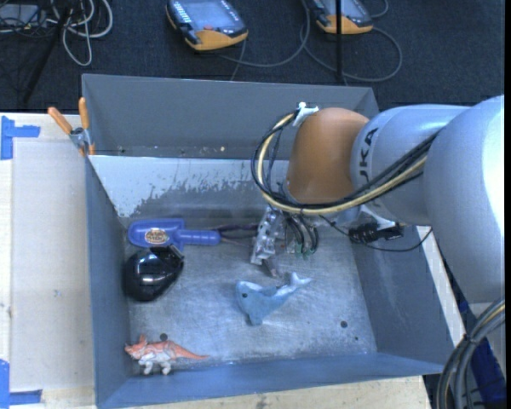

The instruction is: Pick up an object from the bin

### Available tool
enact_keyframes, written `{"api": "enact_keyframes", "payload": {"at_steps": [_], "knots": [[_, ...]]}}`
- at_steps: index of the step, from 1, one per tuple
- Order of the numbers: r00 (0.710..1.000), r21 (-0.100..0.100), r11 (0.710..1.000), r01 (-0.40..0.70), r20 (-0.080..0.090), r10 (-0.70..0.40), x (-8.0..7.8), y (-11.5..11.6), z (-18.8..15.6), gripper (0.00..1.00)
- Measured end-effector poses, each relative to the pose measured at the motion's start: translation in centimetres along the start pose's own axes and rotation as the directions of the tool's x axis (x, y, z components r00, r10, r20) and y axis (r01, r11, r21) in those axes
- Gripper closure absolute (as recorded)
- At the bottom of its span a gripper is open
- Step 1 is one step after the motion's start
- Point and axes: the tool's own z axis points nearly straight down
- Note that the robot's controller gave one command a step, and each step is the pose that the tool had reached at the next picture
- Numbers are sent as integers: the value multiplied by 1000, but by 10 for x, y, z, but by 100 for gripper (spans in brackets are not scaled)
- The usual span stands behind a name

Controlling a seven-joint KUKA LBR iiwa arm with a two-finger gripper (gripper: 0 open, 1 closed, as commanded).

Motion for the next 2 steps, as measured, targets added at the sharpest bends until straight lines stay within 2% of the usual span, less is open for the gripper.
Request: {"api": "enact_keyframes", "payload": {"at_steps": [1,2], "knots": [[1000,0,1000,-1,0,1,0,0,0,100],[998,9,999,-54,-25,54,31,6,-28,100]]}}
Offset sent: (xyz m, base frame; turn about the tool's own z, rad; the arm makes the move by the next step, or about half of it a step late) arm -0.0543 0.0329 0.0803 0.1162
